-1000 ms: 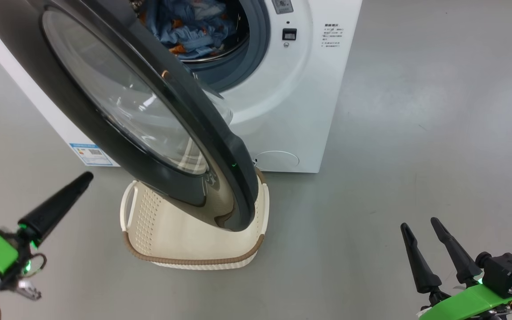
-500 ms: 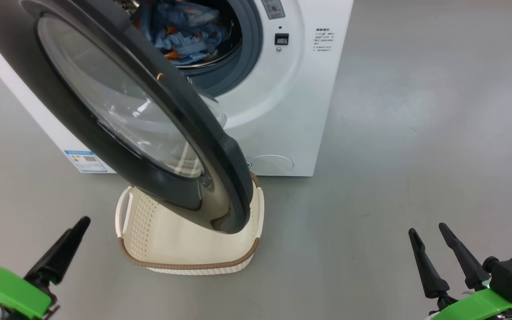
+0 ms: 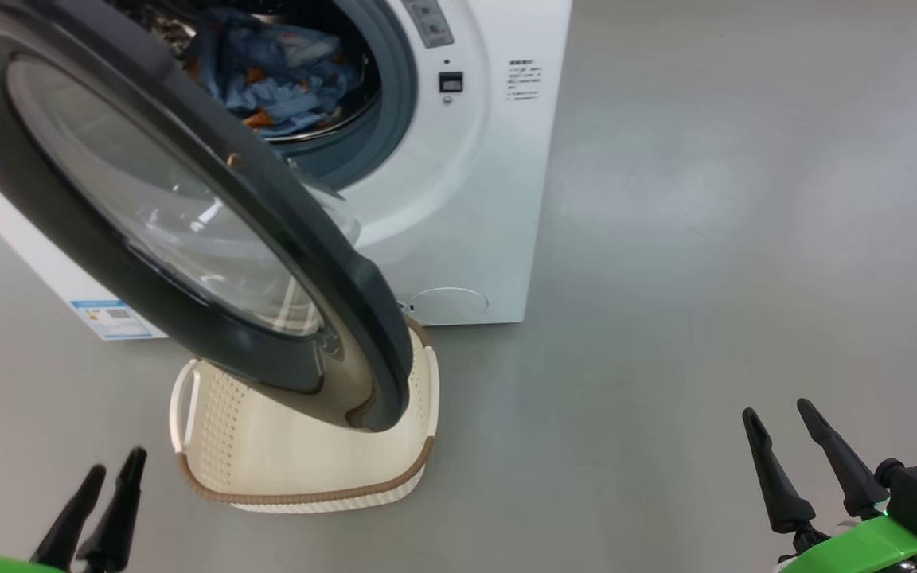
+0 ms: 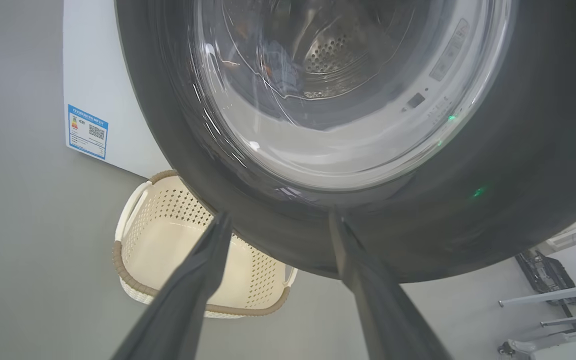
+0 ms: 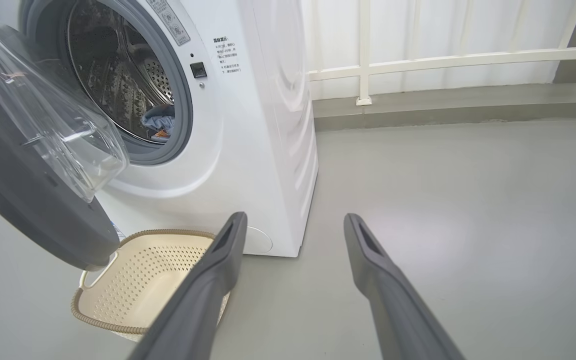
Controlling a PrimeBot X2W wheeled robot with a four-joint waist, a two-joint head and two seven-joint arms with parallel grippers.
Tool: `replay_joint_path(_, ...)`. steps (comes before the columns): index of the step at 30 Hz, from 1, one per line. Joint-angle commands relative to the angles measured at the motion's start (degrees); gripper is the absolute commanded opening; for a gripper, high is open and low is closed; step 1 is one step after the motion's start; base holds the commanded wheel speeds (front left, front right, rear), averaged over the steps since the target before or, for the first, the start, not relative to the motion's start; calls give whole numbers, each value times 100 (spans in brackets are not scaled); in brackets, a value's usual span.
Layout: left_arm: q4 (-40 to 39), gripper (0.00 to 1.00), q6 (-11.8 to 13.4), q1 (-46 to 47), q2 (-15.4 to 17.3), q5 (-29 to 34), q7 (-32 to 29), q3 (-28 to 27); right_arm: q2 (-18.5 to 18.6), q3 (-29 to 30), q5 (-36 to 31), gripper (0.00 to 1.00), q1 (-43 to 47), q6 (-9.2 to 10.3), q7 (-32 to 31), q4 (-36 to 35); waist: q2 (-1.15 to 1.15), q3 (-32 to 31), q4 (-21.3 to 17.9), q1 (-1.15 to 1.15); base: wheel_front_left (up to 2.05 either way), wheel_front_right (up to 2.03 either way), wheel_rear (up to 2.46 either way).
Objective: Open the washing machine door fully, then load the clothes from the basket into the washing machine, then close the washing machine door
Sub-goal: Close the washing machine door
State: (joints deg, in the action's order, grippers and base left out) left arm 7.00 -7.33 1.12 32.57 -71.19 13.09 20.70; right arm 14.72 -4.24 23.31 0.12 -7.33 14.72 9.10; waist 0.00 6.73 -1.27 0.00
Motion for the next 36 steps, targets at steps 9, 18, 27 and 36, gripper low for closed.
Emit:
replay_joint_path(9,452,100,-15,189,-327,1469,188,-637,112,-13,20,100,110,-16,28,-111,0,-75,-194,0,0,0,0)
replay_joint_path(18,363,100,-15,-40,-874,2684,190,-1307,99,59,24,100,168,-16,28,-114,0,-130,-282,0,0,0,0)
replay_joint_path(27,116,100,-15,-254,-1421,3828,190,-1886,73,96,17,100,191,-16,28,-132,0,-125,-330,0,0,0,0)
replay_joint_path(36,42,100,-15,-311,-1821,4431,190,-2242,13,155,2,100,204,-16,28,-139,0,-93,-283,0,0,0,0)
